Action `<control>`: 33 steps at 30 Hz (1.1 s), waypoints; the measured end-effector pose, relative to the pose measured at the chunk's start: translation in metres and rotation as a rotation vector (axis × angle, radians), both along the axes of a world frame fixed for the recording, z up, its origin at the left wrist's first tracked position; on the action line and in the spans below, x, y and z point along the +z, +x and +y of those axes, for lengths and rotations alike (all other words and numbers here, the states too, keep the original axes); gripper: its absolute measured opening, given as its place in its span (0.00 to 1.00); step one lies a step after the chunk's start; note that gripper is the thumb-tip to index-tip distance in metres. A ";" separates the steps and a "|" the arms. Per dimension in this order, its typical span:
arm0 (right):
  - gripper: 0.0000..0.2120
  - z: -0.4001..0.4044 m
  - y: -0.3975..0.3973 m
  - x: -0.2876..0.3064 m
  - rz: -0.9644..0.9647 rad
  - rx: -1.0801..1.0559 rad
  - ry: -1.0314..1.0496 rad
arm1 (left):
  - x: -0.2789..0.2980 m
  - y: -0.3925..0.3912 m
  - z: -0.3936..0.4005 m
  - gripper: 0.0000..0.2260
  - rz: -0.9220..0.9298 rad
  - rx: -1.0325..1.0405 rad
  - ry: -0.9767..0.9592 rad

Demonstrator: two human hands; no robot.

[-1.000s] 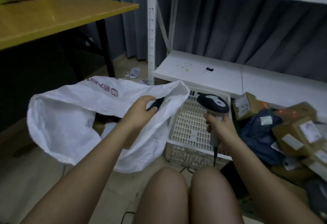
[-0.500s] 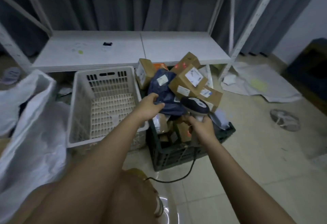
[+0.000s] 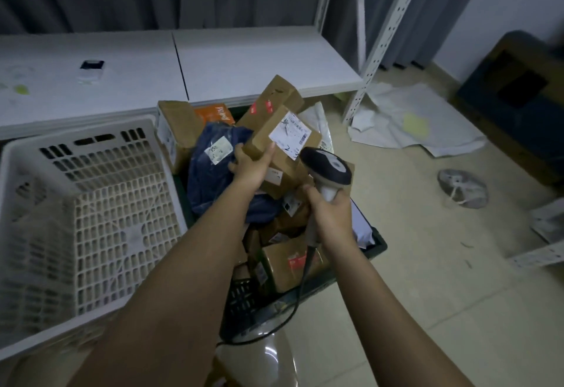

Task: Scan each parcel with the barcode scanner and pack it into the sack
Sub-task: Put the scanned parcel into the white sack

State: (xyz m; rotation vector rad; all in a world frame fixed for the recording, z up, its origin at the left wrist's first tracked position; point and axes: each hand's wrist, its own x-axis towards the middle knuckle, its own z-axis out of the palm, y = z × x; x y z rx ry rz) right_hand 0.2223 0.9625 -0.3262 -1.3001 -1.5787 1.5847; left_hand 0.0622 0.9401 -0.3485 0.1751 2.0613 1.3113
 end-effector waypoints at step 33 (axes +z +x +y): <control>0.38 -0.159 0.076 -0.022 -0.071 0.377 -0.001 | -0.008 0.120 -0.283 0.22 -0.470 0.133 0.054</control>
